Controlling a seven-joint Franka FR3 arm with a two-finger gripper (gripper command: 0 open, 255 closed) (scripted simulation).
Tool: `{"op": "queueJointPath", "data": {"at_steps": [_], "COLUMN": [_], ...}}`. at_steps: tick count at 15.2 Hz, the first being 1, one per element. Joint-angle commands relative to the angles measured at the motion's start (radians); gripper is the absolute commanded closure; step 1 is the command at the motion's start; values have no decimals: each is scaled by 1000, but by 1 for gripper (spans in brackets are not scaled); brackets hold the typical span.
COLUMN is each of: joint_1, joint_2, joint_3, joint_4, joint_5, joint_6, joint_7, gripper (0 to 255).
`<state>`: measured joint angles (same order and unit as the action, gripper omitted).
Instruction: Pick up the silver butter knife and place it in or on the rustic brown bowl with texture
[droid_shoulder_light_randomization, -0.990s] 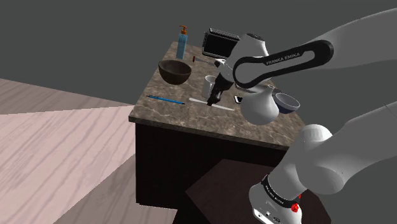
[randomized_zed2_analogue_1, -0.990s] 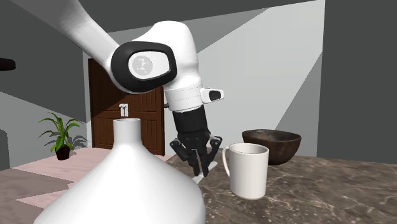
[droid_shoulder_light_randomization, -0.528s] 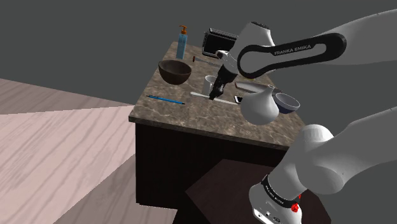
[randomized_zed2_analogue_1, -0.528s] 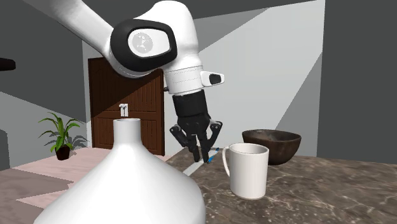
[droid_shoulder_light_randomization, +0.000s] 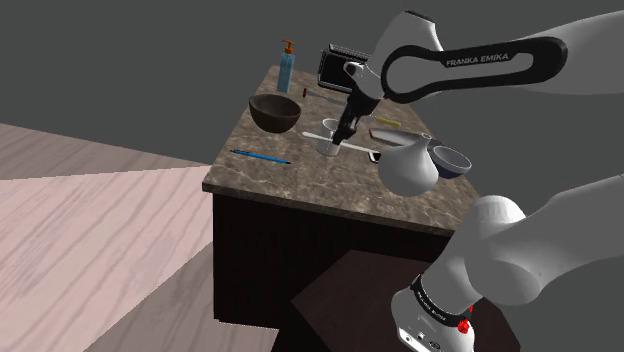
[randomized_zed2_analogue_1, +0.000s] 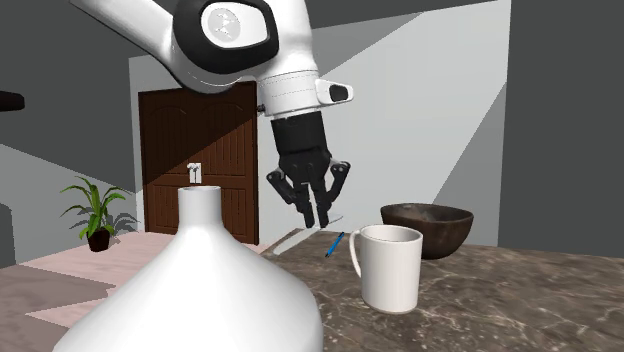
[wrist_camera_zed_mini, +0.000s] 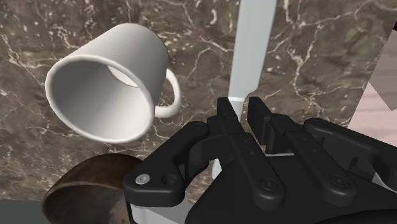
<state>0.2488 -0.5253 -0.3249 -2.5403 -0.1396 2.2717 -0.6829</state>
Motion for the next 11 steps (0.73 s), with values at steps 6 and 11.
{"op": "queueJointPath", "data": {"at_steps": [6,11], "joint_1": [0,2], "joint_2": [-31,-42], "joint_3": [15,24], "joint_4": [71,131], "joint_5": [4,9], "joint_6": [-103,-173], "joint_7": [3,5], "gripper": [255,255]}}
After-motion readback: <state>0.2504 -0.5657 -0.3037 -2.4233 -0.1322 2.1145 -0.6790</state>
